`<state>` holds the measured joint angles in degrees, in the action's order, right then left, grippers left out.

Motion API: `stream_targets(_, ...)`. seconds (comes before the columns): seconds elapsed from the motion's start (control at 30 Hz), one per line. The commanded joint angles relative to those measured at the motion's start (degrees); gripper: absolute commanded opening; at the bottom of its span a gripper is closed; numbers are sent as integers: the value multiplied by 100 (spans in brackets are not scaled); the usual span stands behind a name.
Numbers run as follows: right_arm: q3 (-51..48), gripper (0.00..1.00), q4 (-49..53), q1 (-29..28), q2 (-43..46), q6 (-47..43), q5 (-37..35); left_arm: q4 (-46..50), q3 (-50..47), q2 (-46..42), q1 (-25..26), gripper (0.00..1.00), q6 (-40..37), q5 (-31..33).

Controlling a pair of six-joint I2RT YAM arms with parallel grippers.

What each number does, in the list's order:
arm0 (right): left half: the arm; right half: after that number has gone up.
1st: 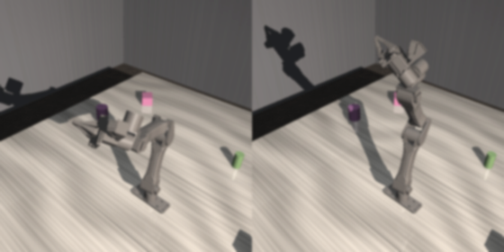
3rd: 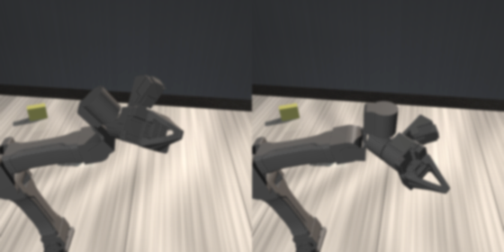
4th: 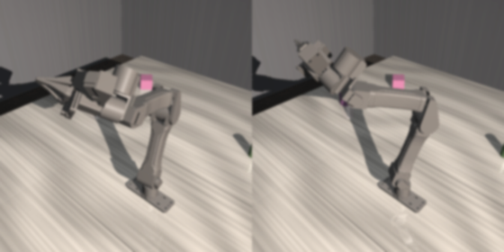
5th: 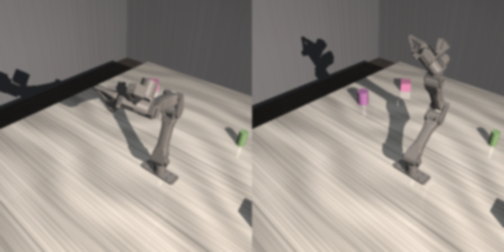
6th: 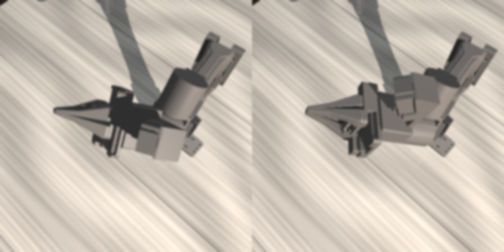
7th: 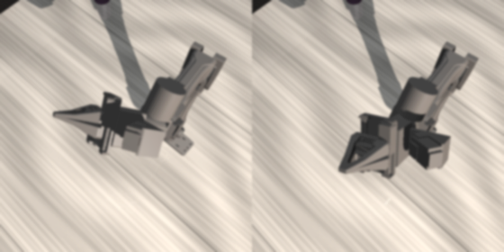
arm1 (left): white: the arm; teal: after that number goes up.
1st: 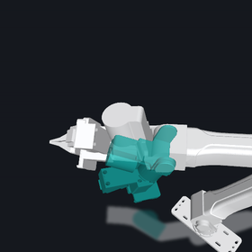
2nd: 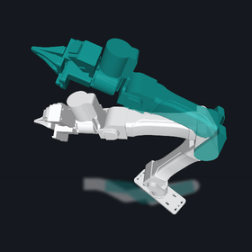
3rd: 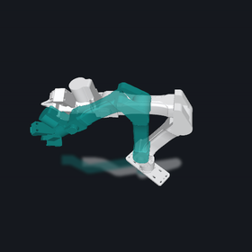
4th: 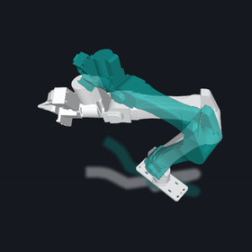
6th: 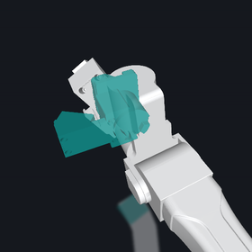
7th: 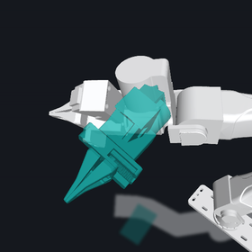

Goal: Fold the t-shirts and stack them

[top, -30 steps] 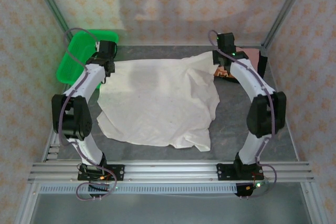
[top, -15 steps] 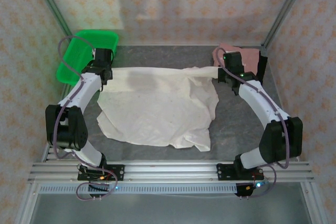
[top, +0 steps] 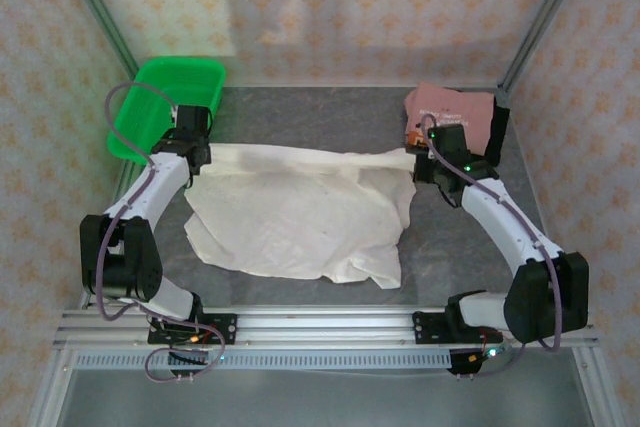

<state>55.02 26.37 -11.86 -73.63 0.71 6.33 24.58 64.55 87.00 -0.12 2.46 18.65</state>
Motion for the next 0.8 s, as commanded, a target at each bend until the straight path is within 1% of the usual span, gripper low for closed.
stream_targets(0.0, -177, 0, 191, -48, 218, 315, 610, -85, -16, 186, -203, 0, 188, 358)
stream_targets(0.33, -665, 0, 489, -298, 550, 372, 1524, -157, 224, 484, -304, 0, 95, 371)
stream_targets(0.4, -780, 0, 542, -387, 549, 397, 1545, -186, 200, 501, -335, 0, 119, 397)
stream_targets(0.43, -853, 0, 570, -422, 699, 415, 1526, -190, 190, 502, -365, 0, 138, 392)
stream_targets(0.63, -1047, 0, 574, -570, 612, 582, 1476, -234, 36, 541, -443, 0, 130, 370)
stream_targets(0.77, -1000, 0, 777, -627, 272, 624, 1527, -249, -83, 526, -454, 0, 159, 376)
